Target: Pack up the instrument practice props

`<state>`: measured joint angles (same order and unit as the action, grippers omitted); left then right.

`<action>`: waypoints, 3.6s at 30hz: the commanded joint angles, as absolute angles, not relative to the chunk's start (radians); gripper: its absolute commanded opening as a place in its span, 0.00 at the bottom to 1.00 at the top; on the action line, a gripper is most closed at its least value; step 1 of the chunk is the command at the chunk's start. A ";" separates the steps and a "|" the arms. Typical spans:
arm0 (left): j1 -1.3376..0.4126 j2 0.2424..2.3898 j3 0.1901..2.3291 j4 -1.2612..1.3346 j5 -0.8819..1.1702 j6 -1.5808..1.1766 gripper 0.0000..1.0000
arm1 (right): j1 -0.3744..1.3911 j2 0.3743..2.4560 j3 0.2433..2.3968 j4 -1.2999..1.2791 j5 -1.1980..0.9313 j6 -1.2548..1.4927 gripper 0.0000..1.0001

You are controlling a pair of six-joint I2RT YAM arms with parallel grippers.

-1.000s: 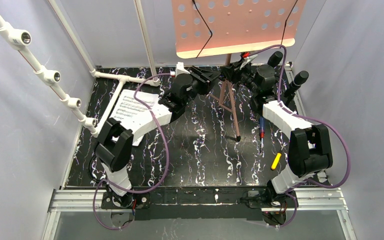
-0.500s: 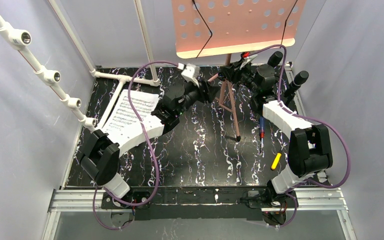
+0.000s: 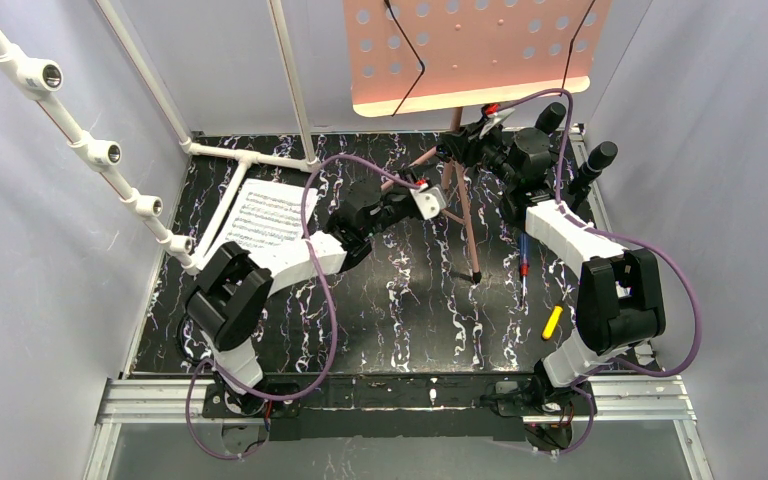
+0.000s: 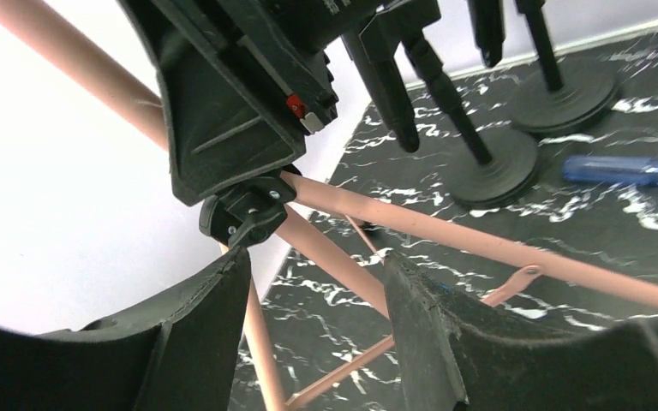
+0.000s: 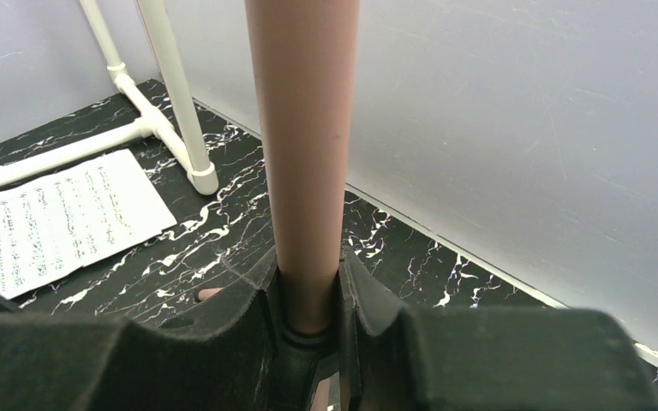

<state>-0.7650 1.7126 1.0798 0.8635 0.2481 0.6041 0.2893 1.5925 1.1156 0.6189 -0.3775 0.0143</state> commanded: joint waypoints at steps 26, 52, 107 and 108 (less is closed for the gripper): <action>-0.728 1.916 1.361 0.843 0.247 0.873 0.43 | 0.305 1.632 1.120 0.436 -0.426 -0.023 0.01; -0.724 1.798 1.322 0.711 -0.060 -0.823 0.00 | 0.307 1.629 1.097 0.481 -0.434 0.038 0.01; -0.522 1.133 0.872 0.476 0.335 -0.284 0.64 | 0.496 1.398 0.954 0.486 -0.589 0.173 0.01; -0.520 1.144 0.884 0.485 0.355 -0.280 0.64 | 0.506 1.397 0.952 0.484 -0.590 0.173 0.01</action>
<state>-0.5262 1.1267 0.8196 0.4122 0.2386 -0.3470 0.4450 1.4162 0.9833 0.5583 -0.4999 0.0631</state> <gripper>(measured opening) 0.633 0.327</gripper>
